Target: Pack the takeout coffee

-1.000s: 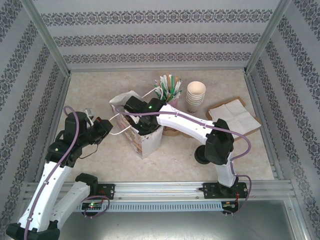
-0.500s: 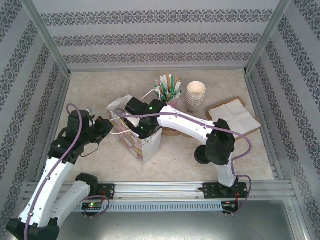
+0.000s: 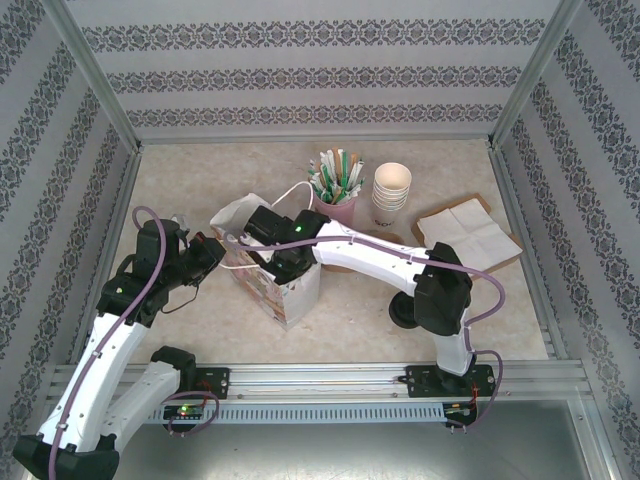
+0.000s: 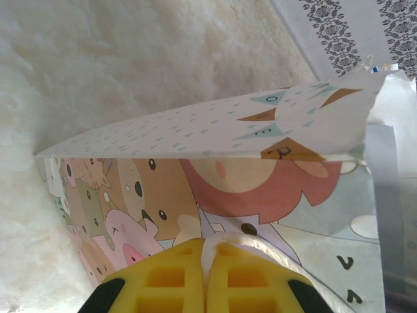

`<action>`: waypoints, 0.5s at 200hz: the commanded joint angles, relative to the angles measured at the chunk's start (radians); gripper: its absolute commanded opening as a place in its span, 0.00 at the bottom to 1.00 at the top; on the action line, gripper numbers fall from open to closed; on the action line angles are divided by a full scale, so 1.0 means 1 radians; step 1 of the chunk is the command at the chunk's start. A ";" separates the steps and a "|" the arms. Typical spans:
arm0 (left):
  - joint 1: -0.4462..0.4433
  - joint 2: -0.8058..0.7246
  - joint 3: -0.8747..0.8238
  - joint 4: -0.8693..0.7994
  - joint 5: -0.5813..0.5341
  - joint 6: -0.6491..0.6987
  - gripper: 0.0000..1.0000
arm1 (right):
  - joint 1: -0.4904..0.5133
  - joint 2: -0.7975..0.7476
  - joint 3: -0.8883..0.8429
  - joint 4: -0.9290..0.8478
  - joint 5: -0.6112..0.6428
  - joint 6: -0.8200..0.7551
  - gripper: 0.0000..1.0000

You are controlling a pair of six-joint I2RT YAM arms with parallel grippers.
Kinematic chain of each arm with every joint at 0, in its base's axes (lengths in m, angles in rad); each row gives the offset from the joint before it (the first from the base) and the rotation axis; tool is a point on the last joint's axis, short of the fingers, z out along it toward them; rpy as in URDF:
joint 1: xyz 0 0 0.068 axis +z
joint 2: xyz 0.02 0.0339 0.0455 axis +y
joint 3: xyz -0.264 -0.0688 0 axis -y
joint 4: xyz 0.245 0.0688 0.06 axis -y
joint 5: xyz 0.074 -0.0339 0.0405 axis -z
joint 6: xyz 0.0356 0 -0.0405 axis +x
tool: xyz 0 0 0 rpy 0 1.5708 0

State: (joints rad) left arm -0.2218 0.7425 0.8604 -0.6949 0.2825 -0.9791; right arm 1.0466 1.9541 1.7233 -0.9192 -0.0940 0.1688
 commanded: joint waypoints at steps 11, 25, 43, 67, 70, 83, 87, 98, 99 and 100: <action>-0.010 0.001 0.037 -0.014 -0.016 0.019 0.00 | 0.048 0.119 -0.137 -0.233 0.017 0.022 0.40; -0.010 0.001 0.044 -0.020 -0.019 0.022 0.00 | 0.047 0.109 -0.160 -0.212 -0.002 0.036 0.40; -0.009 -0.001 0.059 -0.030 -0.025 0.029 0.00 | 0.046 0.100 -0.173 -0.202 -0.005 0.068 0.39; -0.010 -0.005 0.081 -0.046 -0.040 0.034 0.00 | 0.046 0.094 -0.176 -0.206 0.038 0.126 0.37; -0.010 -0.006 0.084 -0.046 -0.040 0.034 0.00 | 0.047 0.092 -0.177 -0.203 0.043 0.134 0.37; -0.010 -0.007 0.092 -0.044 -0.041 0.034 0.00 | 0.047 0.086 -0.179 -0.192 0.062 0.166 0.37; -0.010 -0.008 0.094 -0.046 -0.043 0.034 0.00 | 0.046 0.084 -0.179 -0.188 0.068 0.175 0.38; -0.010 -0.008 0.104 -0.047 -0.044 0.033 0.00 | 0.047 0.076 -0.179 -0.176 0.086 0.198 0.38; -0.010 -0.008 0.105 -0.047 -0.043 0.033 0.00 | 0.047 0.076 -0.179 -0.174 0.088 0.199 0.38; -0.010 -0.008 0.106 -0.047 -0.043 0.033 0.00 | 0.048 0.076 -0.179 -0.173 0.089 0.202 0.38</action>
State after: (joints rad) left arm -0.2218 0.7422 0.9260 -0.7120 0.2573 -0.9688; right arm 1.0649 1.9190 1.6611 -0.8593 -0.0338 0.2878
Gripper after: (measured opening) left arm 0.061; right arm 0.631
